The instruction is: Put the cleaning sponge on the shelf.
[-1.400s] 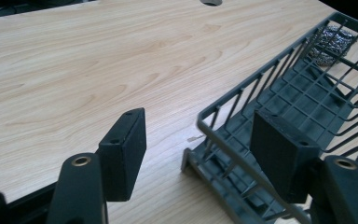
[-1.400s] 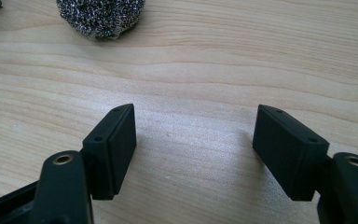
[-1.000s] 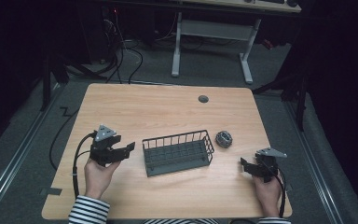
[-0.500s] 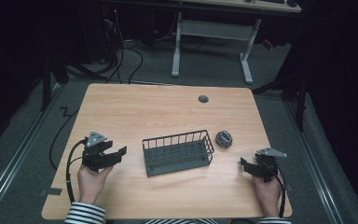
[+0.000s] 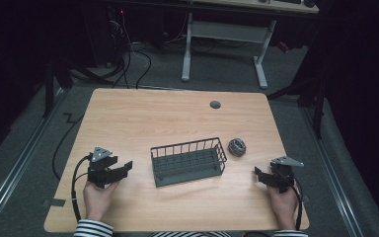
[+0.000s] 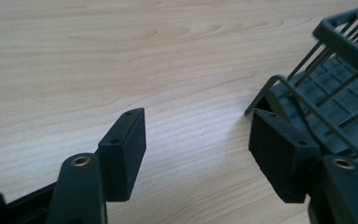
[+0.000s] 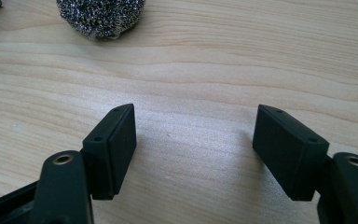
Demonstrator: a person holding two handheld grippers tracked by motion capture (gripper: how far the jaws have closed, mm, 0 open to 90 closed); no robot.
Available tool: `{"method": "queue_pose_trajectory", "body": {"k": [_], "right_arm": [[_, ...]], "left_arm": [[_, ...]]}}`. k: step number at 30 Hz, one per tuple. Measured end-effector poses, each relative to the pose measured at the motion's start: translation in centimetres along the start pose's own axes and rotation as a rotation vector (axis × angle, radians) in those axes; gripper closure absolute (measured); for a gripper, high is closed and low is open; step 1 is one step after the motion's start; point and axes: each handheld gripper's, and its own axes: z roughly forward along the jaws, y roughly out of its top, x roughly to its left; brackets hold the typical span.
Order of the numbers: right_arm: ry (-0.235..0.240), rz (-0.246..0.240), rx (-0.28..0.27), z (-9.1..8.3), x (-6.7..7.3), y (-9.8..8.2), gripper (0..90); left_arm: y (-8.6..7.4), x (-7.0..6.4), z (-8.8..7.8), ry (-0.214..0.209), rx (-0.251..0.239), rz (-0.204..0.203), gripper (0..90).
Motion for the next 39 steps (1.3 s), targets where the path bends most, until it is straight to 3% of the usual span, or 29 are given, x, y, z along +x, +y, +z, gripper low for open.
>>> {"method": "queue_pose_trajectory", "body": {"k": [14,27,39], "right_arm": [[0.0,0.0,0.0,0.0,0.0,0.0,30.6],[0.0,0.0,0.0,0.0,0.0,0.0,30.6],[0.002,-0.001,0.0,0.0,0.0,0.0,30.6]], "left_arm": [[-1.9,1.3,1.0,0.081,0.032,-0.013,35.4],[-2.1,1.6,2.2,0.159,0.043,0.038,33.9],[-2.1,2.0,3.3,0.214,0.046,0.037,31.0]]}}
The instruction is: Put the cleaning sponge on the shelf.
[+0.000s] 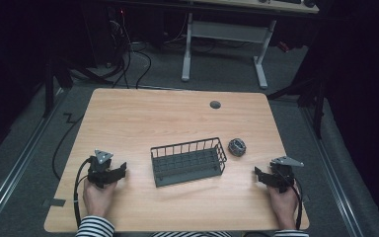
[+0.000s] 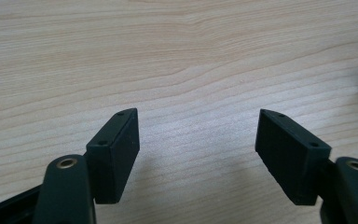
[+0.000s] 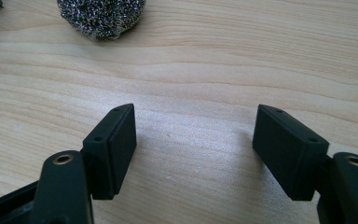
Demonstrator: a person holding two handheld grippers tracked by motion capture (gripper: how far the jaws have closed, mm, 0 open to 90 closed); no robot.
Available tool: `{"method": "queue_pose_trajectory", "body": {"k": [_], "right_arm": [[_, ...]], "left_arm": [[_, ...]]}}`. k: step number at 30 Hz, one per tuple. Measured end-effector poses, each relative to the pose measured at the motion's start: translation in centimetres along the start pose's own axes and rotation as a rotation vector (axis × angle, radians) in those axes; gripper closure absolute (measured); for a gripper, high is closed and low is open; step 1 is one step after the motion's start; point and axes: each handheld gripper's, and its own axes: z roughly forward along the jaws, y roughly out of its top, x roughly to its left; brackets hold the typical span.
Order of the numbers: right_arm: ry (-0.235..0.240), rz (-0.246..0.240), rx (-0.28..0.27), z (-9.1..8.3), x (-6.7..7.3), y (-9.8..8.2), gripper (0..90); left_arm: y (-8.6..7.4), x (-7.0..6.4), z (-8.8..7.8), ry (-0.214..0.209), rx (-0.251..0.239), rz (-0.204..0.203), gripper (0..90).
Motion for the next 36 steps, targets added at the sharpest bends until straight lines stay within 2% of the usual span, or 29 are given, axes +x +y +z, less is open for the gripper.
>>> {"method": "queue_pose_trajectory", "body": {"k": [5,9,17,21,25,28,33,36], "right_arm": [[0.007,-0.007,0.0,0.0,0.0,0.0,30.0],[0.01,-0.007,0.003,0.0,0.0,0.0,29.0],[0.014,-0.012,0.011,0.1,0.3,0.1,23.2],[0.01,-0.011,0.012,0.1,0.3,0.1,23.6],[0.012,-0.015,0.039,-0.1,0.2,0.3,29.1],[0.013,-0.023,0.051,-0.4,0.0,0.7,29.3],[0.031,-0.024,0.045,-0.8,-0.1,1.1,30.1],[0.06,-0.04,0.025,-1.4,0.0,1.9,30.2]], "left_arm": [[-0.2,0.3,0.8,0.002,0.043,0.011,27.8],[-0.7,0.7,0.9,-0.011,0.003,0.002,24.7],[-0.7,0.8,0.9,0.006,0.003,-0.013,26.3],[-0.7,0.8,0.8,0.005,0.003,-0.014,26.3],[-0.7,0.8,0.9,0.004,0.004,-0.009,25.7],[-0.7,0.7,0.9,-0.002,0.002,-0.003,25.5],[-0.7,0.7,0.9,-0.002,0.002,-0.003,25.5],[-0.7,0.7,0.9,-0.001,0.002,-0.003,25.5]]}}
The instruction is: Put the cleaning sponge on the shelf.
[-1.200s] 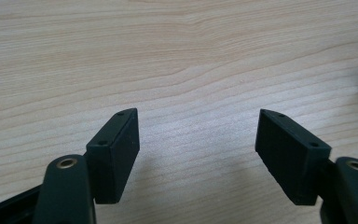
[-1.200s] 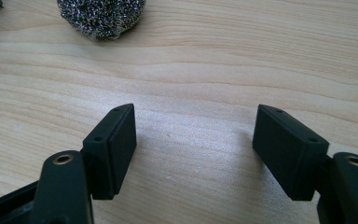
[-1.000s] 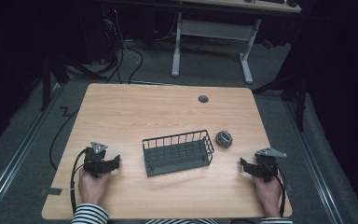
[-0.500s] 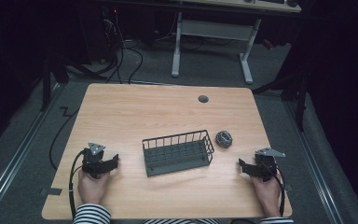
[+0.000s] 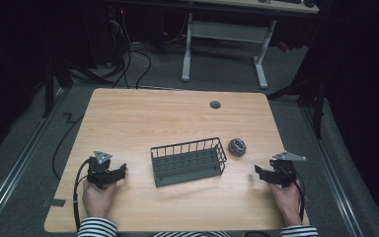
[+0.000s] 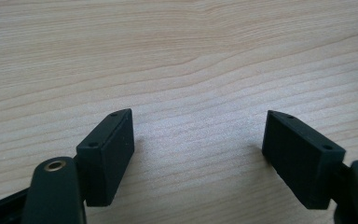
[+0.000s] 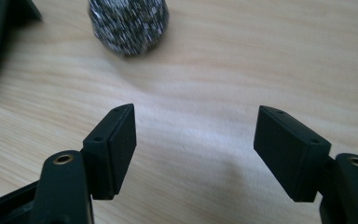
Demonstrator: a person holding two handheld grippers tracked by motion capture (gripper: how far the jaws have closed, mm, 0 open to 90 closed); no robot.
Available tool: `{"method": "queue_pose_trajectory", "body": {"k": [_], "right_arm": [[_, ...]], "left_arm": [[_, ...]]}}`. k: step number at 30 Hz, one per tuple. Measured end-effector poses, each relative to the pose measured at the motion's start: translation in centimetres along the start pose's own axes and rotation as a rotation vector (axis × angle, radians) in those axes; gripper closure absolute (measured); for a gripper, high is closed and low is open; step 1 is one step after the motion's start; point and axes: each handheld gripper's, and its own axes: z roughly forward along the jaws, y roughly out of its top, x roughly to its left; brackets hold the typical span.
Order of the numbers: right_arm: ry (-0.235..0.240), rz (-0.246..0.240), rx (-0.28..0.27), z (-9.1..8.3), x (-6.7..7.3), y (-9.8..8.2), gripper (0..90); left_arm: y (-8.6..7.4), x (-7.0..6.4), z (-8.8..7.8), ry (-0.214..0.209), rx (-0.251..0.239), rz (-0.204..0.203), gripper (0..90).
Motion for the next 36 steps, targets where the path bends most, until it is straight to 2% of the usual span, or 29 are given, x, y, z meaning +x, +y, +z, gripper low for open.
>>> {"method": "queue_pose_trajectory", "body": {"k": [5,8,9,17,19,25,32,33,36], "right_arm": [[0.032,-0.004,-0.015,-0.5,0.3,1.4,30.0],[0.034,-0.005,-0.017,-0.5,0.4,2.0,29.8],[0.041,-0.01,-0.024,-0.4,0.6,2.8,29.6],[0.068,-0.032,-0.013,0.1,1.5,5.1,28.5],[0.086,-0.057,0.002,0.6,2.1,6.2,27.6],[0.09,-0.085,0.028,1.5,3.1,8.0,27.0],[0.108,-0.082,0.065,2.7,3.3,9.5,27.5],[0.107,-0.081,0.105,3.5,3.4,10.0,25.6],[0.099,-0.086,0.135,4.6,3.5,10.3,25.3]], "left_arm": [[0.0,0.0,0.0,0.0,0.0,0.0,25.5],[0.0,0.0,0.0,0.0,0.0,0.0,25.5],[0.0,0.0,0.0,0.0,0.0,0.0,25.5],[0.0,0.0,0.0,-0.002,0.0,-0.001,25.4],[0.0,0.0,0.0,-0.003,0.0,0.0,24.9],[0.0,0.0,0.0,-0.008,0.001,0.006,24.6],[0.0,0.0,0.0,-0.01,0.003,0.009,24.6],[0.0,0.0,0.0,-0.01,0.003,0.009,24.6],[0.0,0.0,0.0,-0.009,0.003,0.009,24.6]]}}
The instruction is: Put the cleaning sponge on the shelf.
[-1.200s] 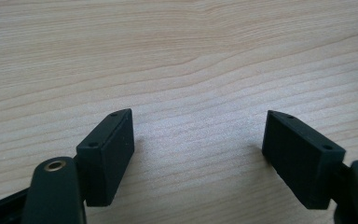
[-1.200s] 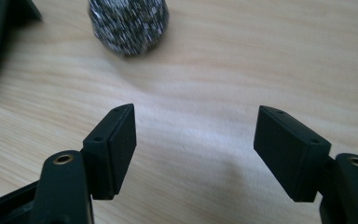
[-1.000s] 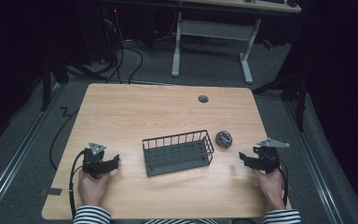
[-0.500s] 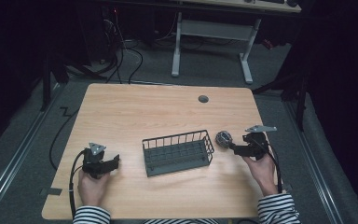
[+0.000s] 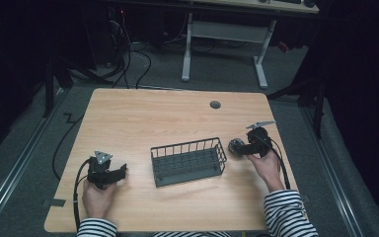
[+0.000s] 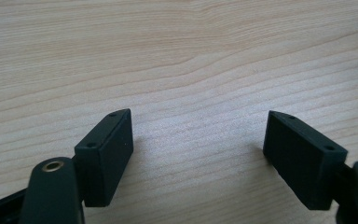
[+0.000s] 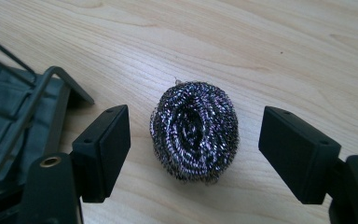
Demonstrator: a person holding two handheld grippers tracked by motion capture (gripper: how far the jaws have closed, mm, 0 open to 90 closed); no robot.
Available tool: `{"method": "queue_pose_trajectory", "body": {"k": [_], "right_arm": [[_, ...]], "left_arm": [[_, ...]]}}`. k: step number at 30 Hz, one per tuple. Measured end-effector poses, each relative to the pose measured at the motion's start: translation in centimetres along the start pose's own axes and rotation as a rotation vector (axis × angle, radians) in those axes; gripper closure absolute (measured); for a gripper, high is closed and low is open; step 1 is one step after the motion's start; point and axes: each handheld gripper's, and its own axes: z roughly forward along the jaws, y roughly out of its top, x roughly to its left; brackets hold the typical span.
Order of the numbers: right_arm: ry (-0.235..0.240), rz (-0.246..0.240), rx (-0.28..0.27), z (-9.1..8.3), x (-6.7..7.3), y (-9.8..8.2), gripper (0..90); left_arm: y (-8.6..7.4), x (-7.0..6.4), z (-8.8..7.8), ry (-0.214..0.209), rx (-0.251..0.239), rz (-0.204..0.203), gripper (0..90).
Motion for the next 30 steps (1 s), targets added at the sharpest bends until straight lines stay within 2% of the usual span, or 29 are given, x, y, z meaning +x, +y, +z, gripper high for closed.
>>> {"method": "queue_pose_trajectory", "body": {"k": [6,13,20,26,30], "right_arm": [[-0.007,0.005,0.058,1.9,0.1,-0.1,26.0],[-0.018,-0.004,0.09,3.1,0.3,-0.3,31.1],[-0.008,0.022,0.069,3.1,0.1,-0.5,36.6],[0.02,0.003,0.061,2.6,0.1,-0.5,38.5],[0.039,-0.015,0.032,1.8,0.4,-0.5,38.9]], "left_arm": [[0.0,0.0,0.0,0.0,-0.001,0.0,24.6],[0.0,0.0,0.0,0.0,-0.001,-0.001,24.6],[0.0,0.0,0.0,0.003,-0.002,-0.004,24.8],[0.0,0.0,0.0,0.003,-0.002,-0.004,24.9],[0.0,0.0,0.0,0.002,-0.002,-0.005,25.0]]}}
